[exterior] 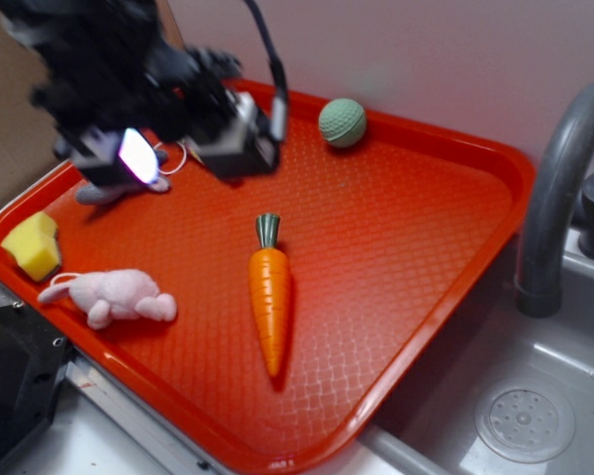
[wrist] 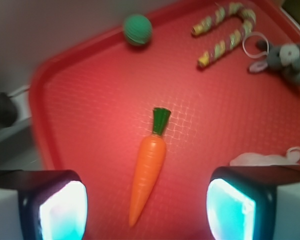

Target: Grab the carrot.

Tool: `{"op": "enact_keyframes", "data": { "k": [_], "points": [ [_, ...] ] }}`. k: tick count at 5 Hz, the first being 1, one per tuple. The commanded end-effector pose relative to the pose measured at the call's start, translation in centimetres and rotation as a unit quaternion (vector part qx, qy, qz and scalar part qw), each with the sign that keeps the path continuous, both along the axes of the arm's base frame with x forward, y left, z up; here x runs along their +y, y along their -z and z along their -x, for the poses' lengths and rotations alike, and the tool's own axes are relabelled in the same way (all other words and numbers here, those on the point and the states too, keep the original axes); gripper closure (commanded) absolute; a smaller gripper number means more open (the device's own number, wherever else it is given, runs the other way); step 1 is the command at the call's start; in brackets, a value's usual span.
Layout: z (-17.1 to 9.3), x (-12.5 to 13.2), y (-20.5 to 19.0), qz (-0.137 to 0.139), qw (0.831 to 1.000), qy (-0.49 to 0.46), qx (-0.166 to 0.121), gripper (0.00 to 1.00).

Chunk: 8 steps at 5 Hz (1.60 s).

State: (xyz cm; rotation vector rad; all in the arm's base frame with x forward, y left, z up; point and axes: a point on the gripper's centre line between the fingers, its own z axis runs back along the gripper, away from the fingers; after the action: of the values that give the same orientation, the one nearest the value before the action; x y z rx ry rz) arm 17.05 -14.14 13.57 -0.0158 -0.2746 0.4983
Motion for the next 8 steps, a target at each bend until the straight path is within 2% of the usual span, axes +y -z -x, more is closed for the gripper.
{"op": "enact_keyframes", "data": {
  "k": [1, 4, 5, 6, 7, 8],
  "points": [
    [-1.9, -0.2, 5.0, 0.016, 1.0, -0.02, -0.001, 0.0],
    [-3.0, -0.3, 10.1, 0.048, 0.997, -0.03, 0.046, 0.0],
    [-2.8, 0.0, 10.9, 0.046, 0.997, -0.033, 0.053, 0.0],
    [-2.7, -0.6, 11.7, 0.039, 0.997, -0.033, 0.052, 1.0],
    [-3.2, -0.6, 9.9, 0.02, 0.999, 0.012, 0.046, 1.0],
    [-4.1, 0.7, 5.8, -0.004, 0.999, 0.047, 0.001, 1.0]
  ]
}}
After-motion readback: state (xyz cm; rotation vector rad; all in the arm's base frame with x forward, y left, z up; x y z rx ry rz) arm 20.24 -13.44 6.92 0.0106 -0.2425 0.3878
